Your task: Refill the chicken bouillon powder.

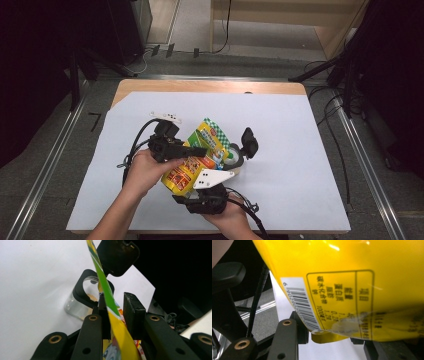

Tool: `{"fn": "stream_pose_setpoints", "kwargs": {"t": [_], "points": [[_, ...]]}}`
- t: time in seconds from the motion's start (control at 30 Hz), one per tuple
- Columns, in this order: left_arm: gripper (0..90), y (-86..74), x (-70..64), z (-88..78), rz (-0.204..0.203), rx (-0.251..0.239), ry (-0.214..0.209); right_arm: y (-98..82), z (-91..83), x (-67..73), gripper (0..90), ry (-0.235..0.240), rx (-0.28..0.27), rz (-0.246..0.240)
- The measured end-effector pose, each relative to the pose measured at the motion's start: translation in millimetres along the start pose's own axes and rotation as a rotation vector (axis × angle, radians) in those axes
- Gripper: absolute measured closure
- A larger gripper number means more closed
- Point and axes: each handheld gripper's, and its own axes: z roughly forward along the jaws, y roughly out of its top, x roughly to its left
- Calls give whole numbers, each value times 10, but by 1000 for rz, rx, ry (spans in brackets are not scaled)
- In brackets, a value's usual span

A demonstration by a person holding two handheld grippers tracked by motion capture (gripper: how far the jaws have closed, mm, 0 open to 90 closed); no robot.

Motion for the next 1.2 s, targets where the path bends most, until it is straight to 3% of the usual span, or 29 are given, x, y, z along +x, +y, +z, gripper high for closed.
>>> {"fn": "stream_pose_setpoints", "kwargs": {"t": [0.13, 0.4, 0.57, 0.7, 1.03, 1.13, 1.2], "points": [[748, 12, -18, 41, -10, 22, 10, 5, 0, 9, 606, 7, 6, 14], [649, 38, -7, 50, -50, 17, -52, 40, -47, 6, 611, 44, -9, 45], [629, 44, 6, 64, -62, 13, -55, 47, -73, -18, 613, 72, -16, 58], [581, 46, 31, 84, -75, 38, -75, 47, -73, -27, 614, 89, -19, 70], [647, 69, 23, 100, -140, 25, -23, 96, -70, -39, 578, 84, 7, 44], [649, 77, 3, 102, -132, 23, -15, 110, -55, -7, 544, 64, 12, 25], [651, 85, -13, 102, -126, 22, -10, 111, -54, -7, 585, 54, 6, 29]]}}
